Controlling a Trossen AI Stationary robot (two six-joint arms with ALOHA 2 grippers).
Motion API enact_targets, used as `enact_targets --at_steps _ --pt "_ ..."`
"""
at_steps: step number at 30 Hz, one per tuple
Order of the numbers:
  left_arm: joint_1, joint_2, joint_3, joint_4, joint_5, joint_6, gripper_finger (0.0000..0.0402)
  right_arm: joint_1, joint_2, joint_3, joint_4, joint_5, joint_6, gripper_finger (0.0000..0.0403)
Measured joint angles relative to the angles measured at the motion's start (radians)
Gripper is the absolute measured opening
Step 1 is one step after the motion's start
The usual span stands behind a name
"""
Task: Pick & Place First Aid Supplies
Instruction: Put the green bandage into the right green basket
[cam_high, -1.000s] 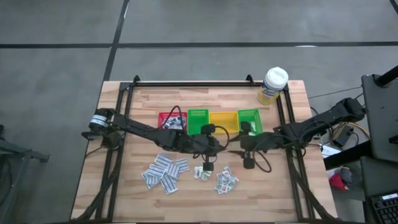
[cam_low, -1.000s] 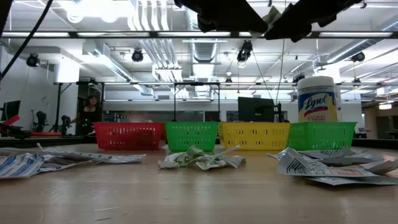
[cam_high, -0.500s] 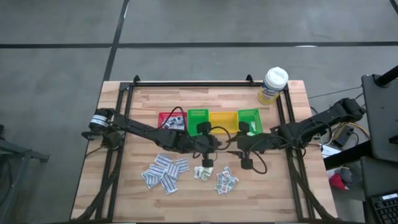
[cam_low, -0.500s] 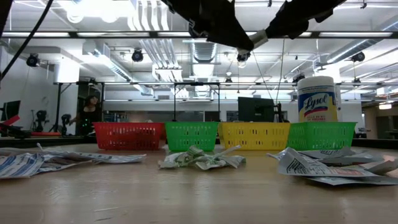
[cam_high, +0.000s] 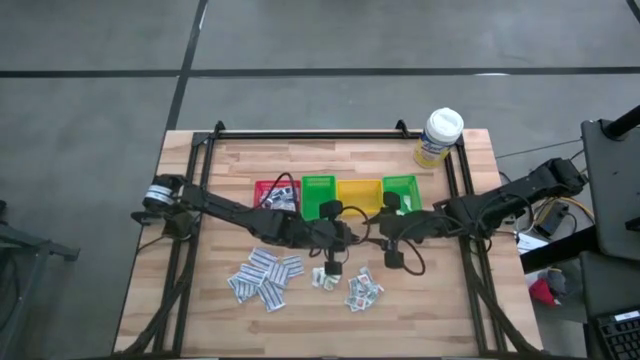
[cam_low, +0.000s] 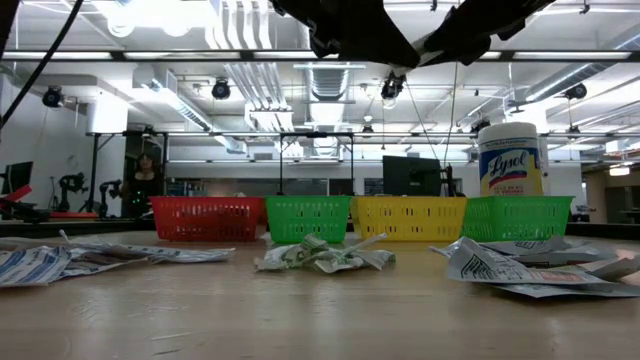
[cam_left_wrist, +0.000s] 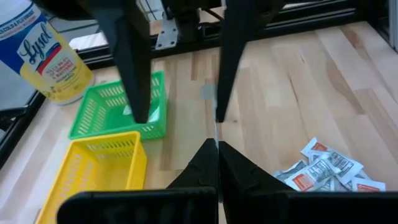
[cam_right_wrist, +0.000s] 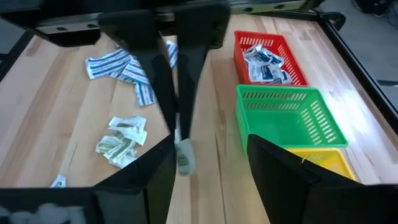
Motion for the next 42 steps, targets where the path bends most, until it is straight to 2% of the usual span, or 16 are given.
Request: enact_targets --at_steps 6,22,33,37,42 --pt "0.0 0.0 0.0 0.018 0.004 0.005 0.0 0.0 0.0 0.0 -0.001 -0.001 0.002 0.0176" --pt "0.001 0.0 0.0 0.024 0.003 0.005 0.0 0.001 0.0 -0.001 -0.022 -0.013 -0.028 0.0015" --pt "0.002 0.0 0.0 -0.02 0.004 0.0 0.0002 0.001 0.0 -0.001 -0.038 0.001 -0.021 0.0008" --pt "0.0 0.0 -0.001 -0.049 0.005 0.0 0.0018 -0.001 -0.003 -0.001 -0.078 0.067 0.001 0.0008" --pt "0.006 -0.002 -0.001 -0.045 -0.003 0.002 0.0035 0.0 -0.005 -0.001 -0.068 0.063 0.001 0.0008"
